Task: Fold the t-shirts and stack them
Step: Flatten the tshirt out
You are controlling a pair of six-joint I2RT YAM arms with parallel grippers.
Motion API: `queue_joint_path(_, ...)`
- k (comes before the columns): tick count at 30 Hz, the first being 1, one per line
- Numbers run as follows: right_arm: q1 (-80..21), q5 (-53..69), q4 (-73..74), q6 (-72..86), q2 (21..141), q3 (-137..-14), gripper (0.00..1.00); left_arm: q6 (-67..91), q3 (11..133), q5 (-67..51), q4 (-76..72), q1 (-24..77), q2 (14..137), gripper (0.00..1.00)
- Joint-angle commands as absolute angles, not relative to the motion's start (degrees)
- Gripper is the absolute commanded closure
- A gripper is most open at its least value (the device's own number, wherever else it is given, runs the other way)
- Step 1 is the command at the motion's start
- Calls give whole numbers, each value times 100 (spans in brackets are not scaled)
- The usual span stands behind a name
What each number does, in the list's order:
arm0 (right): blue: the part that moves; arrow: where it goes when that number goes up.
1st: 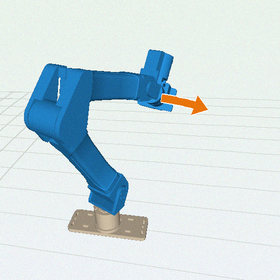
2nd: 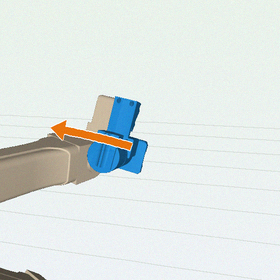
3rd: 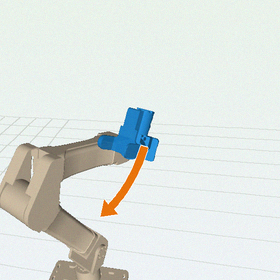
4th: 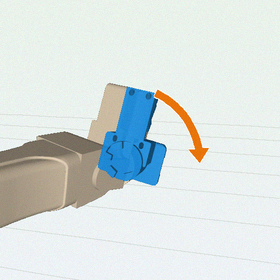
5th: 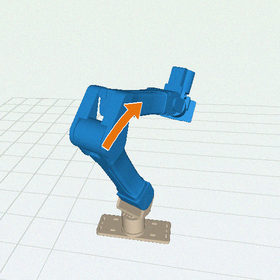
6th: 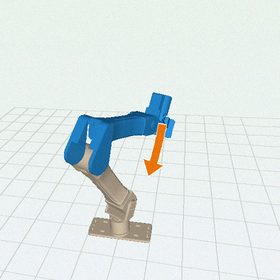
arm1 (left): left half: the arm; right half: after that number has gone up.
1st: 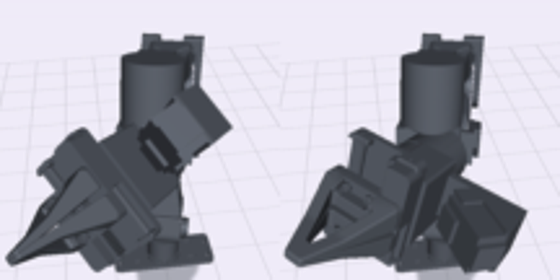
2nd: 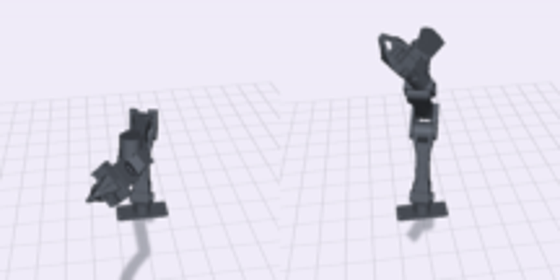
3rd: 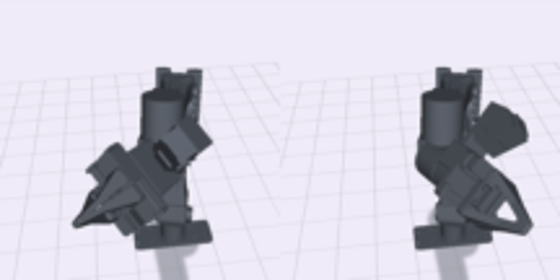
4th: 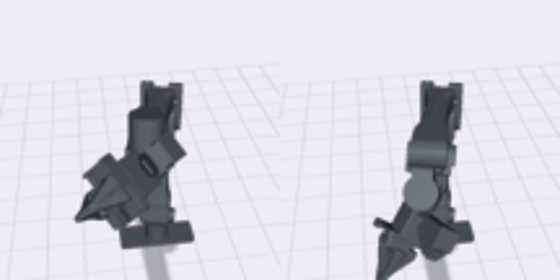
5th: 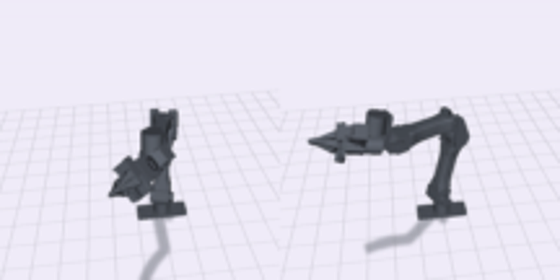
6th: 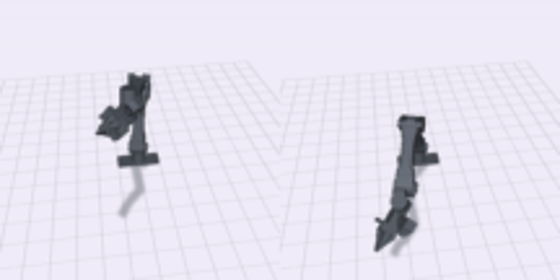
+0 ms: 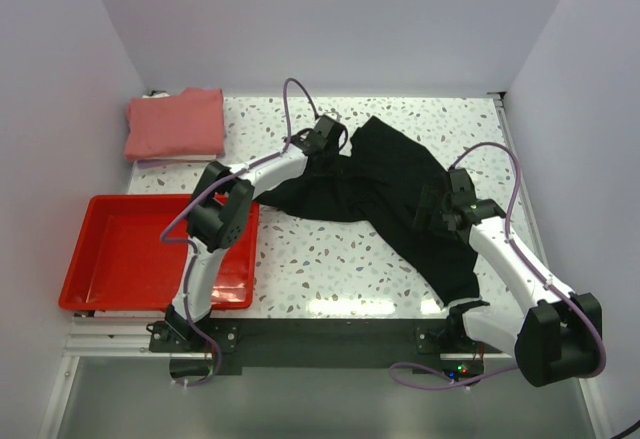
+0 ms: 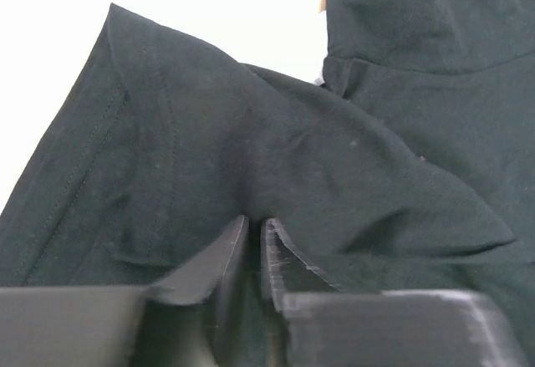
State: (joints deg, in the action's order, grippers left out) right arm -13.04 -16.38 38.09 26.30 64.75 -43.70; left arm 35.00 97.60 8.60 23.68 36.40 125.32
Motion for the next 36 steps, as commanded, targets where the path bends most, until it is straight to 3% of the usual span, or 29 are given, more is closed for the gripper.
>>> queue_joint_path(1,-1274,-1661,3630,2584,6355,-4368,1,3498,9730,712,2154,3630,12208,87)
queue_joint_path(4,-1266,-1670,3647,2584,6346,-4368,1,3445,9703,545,2040,3630,12190,100)
queue_joint_path(15,-1257,-1749,3665,2575,6249,-4359,1,3331,8966,658,1433,3630,11358,100)
queue_joint_path(26,-1266,-1837,3718,2601,6231,-4359,1,3305,6874,1582,1212,3551,8993,100)
queue_joint_path(36,-1257,-1880,4244,3172,5802,-4157,1,3735,5469,2084,1855,3559,8157,100)
